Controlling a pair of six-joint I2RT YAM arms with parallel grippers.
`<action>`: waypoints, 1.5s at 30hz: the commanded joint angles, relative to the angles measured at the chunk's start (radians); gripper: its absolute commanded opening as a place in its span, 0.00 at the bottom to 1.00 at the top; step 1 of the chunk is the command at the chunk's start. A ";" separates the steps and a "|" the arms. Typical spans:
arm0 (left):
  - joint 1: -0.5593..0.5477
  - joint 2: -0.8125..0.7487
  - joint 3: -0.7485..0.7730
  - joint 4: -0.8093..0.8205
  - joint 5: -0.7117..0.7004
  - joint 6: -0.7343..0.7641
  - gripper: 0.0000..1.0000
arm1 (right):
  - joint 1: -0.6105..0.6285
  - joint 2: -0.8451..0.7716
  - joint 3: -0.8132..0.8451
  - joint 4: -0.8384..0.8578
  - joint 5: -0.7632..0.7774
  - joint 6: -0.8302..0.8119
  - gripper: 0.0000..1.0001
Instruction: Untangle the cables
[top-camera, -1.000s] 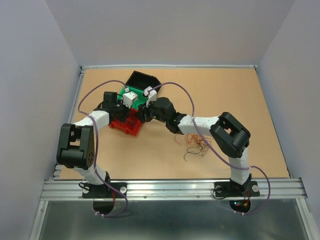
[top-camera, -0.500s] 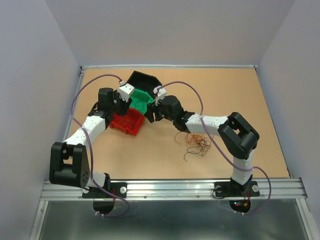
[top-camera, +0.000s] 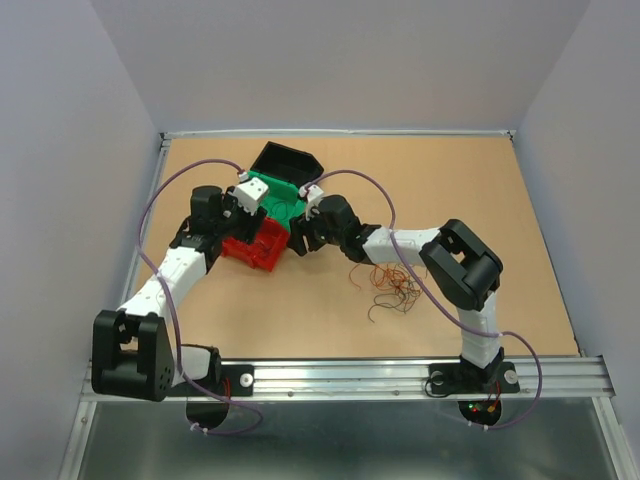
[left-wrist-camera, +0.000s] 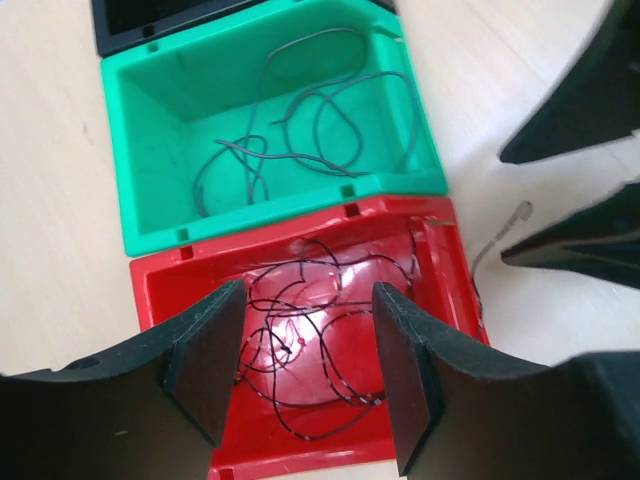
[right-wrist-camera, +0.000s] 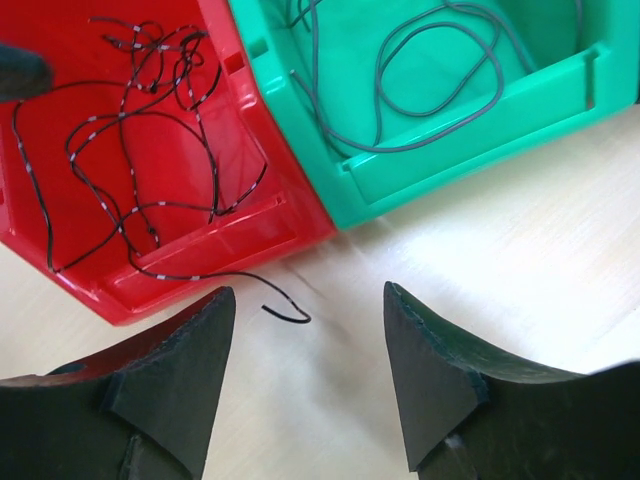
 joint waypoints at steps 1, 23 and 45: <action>0.004 -0.119 -0.032 -0.015 0.121 0.086 0.66 | 0.004 -0.063 0.014 -0.003 -0.054 -0.032 0.67; 0.017 -0.042 0.051 -0.213 0.241 0.172 0.48 | 0.004 -0.008 0.096 0.033 -0.097 -0.060 0.00; 0.136 0.113 0.103 -0.108 0.138 0.021 0.53 | 0.093 0.276 0.392 0.026 -0.057 -0.004 0.01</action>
